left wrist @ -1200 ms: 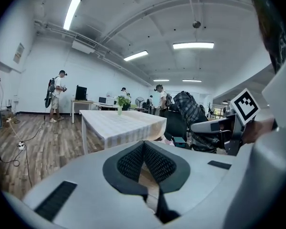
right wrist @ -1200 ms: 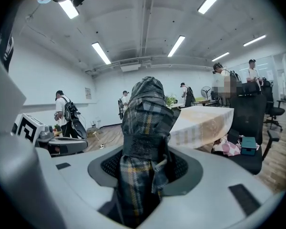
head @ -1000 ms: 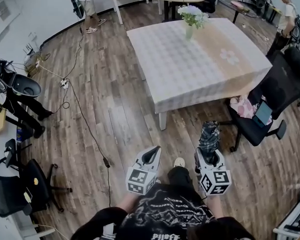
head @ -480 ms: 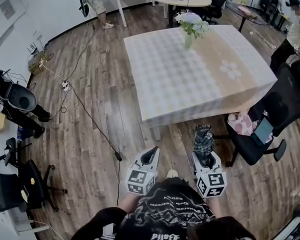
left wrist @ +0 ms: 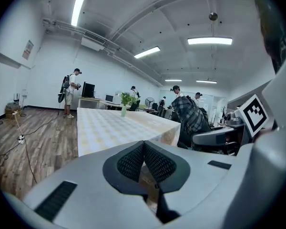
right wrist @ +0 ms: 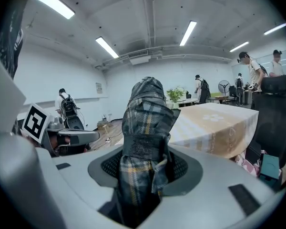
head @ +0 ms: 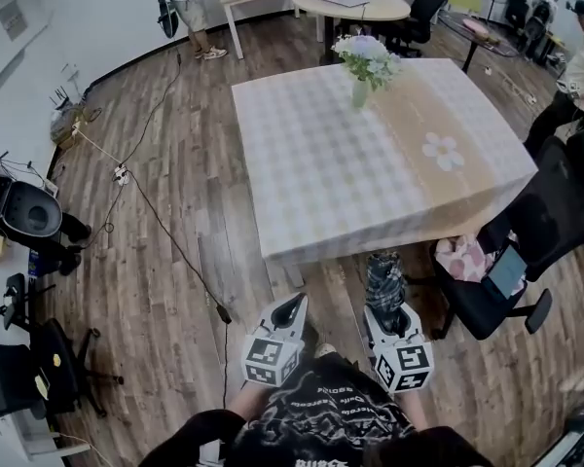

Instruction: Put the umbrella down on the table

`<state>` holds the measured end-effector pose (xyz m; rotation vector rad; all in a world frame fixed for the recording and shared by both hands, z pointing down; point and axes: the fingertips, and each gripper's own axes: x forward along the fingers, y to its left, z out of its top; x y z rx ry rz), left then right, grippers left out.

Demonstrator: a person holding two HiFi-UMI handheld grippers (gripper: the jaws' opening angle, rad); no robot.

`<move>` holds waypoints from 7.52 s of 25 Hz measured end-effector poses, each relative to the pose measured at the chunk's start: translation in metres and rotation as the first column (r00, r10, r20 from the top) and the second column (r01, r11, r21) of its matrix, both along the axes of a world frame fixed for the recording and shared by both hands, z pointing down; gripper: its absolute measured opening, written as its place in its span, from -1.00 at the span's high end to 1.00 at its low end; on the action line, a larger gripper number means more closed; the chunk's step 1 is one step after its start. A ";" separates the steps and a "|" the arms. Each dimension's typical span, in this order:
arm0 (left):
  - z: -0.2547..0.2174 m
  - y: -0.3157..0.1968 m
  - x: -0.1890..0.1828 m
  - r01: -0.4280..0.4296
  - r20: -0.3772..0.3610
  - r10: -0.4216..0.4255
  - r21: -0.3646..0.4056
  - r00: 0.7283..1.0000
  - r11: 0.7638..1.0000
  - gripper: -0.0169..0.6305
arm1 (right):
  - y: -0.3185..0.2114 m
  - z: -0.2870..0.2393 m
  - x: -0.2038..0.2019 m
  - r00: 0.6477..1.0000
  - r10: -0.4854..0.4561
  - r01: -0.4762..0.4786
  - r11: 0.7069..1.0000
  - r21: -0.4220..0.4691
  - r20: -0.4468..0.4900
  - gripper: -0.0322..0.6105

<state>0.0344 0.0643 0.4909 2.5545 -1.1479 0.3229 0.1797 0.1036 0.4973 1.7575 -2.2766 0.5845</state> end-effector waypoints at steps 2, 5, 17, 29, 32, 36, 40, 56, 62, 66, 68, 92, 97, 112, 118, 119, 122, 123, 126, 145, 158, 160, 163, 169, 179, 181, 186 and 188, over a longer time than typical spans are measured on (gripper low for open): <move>0.002 -0.014 0.004 -0.006 0.004 0.006 0.006 1.000 1.000 0.89 | -0.011 0.002 0.004 1.000 0.011 -0.011 1.000 0.001 0.016 0.25; 0.014 -0.027 -0.002 -0.014 0.006 0.013 0.010 1.000 1.000 0.89 | -0.018 0.013 0.000 0.999 0.037 -0.037 0.999 0.000 0.022 0.25; 0.042 -0.101 -0.042 -0.131 -0.009 0.132 0.034 0.991 0.991 0.89 | -0.067 0.043 -0.036 0.986 0.167 -0.167 0.986 0.001 0.023 0.25; 0.037 -0.190 -0.050 -0.162 -0.004 0.162 0.060 0.987 0.985 0.89 | -0.152 0.042 -0.052 0.984 0.175 -0.175 0.985 -0.004 -0.015 0.25; 0.035 -0.201 -0.051 -0.137 -0.022 0.138 0.061 0.990 0.989 0.89 | -0.162 0.043 -0.048 0.987 0.160 -0.161 0.987 -0.015 -0.028 0.25; 0.033 -0.215 -0.047 -0.099 -0.037 0.100 0.047 0.994 0.994 0.89 | -0.182 0.044 -0.033 0.989 0.145 -0.147 0.989 -0.031 -0.039 0.25; 0.034 -0.209 -0.039 -0.076 -0.020 0.077 0.034 0.997 0.997 0.89 | -0.190 0.037 -0.015 0.992 0.113 -0.115 0.992 -0.042 -0.065 0.25; 0.032 -0.265 -0.028 0.084 -0.011 -0.084 0.001 0.996 0.996 0.89 | -0.345 0.029 0.041 0.949 -0.133 0.098 0.986 -0.132 -0.286 0.25; 0.037 -0.266 -0.019 0.084 0.043 -0.083 -0.013 0.996 0.996 0.89 | -0.391 0.047 0.046 0.895 -0.256 0.186 0.958 -0.217 -0.365 0.25; 0.048 -0.242 -0.013 0.077 0.055 -0.075 -0.040 0.996 0.996 0.89 | -0.394 0.066 0.049 0.859 -0.326 0.234 0.936 -0.263 -0.396 0.25; 0.048 -0.261 -0.015 0.092 0.058 -0.089 -0.051 0.994 0.994 0.89 | -0.425 0.074 0.046 0.835 -0.369 0.259 0.918 -0.301 -0.407 0.25; 0.064 -0.317 -0.007 0.174 0.147 -0.158 -0.106 0.976 0.979 0.89 | -0.555 0.166 -0.001 0.593 -0.693 0.403 0.696 -0.594 -0.411 0.24; 0.070 -0.318 -0.019 0.196 0.148 -0.178 -0.114 0.973 0.974 0.89 | -0.560 0.175 -0.008 0.613 -0.704 0.421 0.674 -0.607 -0.357 0.21; 0.054 -0.307 -0.033 0.179 0.099 -0.169 -0.095 0.981 0.979 0.89 | -0.548 0.117 -0.025 0.726 -0.608 0.453 0.775 -0.441 -0.323 -0.28; 0.045 -0.290 -0.028 0.123 0.055 -0.119 -0.070 0.991 0.990 0.89 | -0.514 0.060 -0.030 0.783 -0.533 0.454 0.842 -0.292 -0.320 -0.27; 0.044 -0.288 -0.029 0.118 0.046 -0.115 -0.062 0.992 0.991 0.89 | -0.507 0.051 -0.031 0.794 -0.518 0.451 0.853 -0.263 -0.318 -0.27; 0.042 -0.280 -0.031 0.099 0.022 -0.098 -0.045 0.995 0.994 0.89 | -0.481 0.026 -0.032 0.832 -0.458 0.423 0.889 -0.177 -0.311 -0.22; 0.042 -0.278 -0.032 0.090 0.016 -0.090 -0.042 0.996 0.995 0.89 | -0.472 0.018 -0.031 0.847 -0.434 0.407 0.901 -0.149 -0.307 -0.22; 0.041 -0.267 -0.036 0.068 0.004 -0.068 -0.038 0.998 0.997 0.89 | -0.443 -0.006 -0.029 0.883 -0.360 0.357 0.932 -0.065 -0.302 -0.21; 0.025 -0.248 -0.064 0.053 -0.031 -0.051 0.076 0.998 0.996 0.89 | -0.266 0.013 -0.025 0.999 0.008 -0.003 0.995 0.099 -0.050 -0.10; 0.031 -0.239 -0.053 0.037 -0.026 -0.035 0.063 0.999 0.997 0.89 | -0.246 0.035 -0.030 0.992 -0.043 0.046 0.999 0.018 -0.115 0.06; 0.031 -0.238 -0.054 0.045 -0.027 -0.044 0.058 0.999 0.997 0.89 | -0.246 0.035 -0.034 0.991 -0.066 0.067 0.998 0.011 -0.118 0.24; 0.031 -0.236 -0.055 0.053 -0.025 -0.052 0.052 0.998 0.997 0.89 | -0.248 0.032 -0.037 0.990 -0.085 0.087 0.996 0.008 -0.114 0.46; 0.034 -0.237 -0.053 0.059 -0.015 -0.058 0.048 0.998 0.997 0.89 | -0.260 0.029 -0.032 0.993 -0.064 0.068 0.997 0.031 -0.100 0.87; 0.038 -0.242 -0.044 0.046 0.000 -0.046 0.033 0.999 0.998 0.89 | -0.271 0.029 -0.022 0.994 -0.051 0.055 0.998 0.036 -0.093 0.88; 0.039 -0.242 -0.043 0.045 0.005 -0.045 0.032 0.999 0.998 0.89 | -0.274 0.032 -0.021 0.994 -0.053 0.056 0.998 0.034 -0.096 0.88; 0.042 -0.245 -0.040 0.045 0.011 -0.045 0.025 0.999 0.999 0.89 | -0.279 0.035 -0.018 0.992 -0.057 0.061 0.998 0.028 -0.110 0.88; 0.041 -0.248 -0.038 0.044 0.013 -0.045 0.025 0.999 0.999 0.89 | -0.282 0.035 -0.017 0.992 -0.059 0.062 0.998 0.030 -0.114 0.88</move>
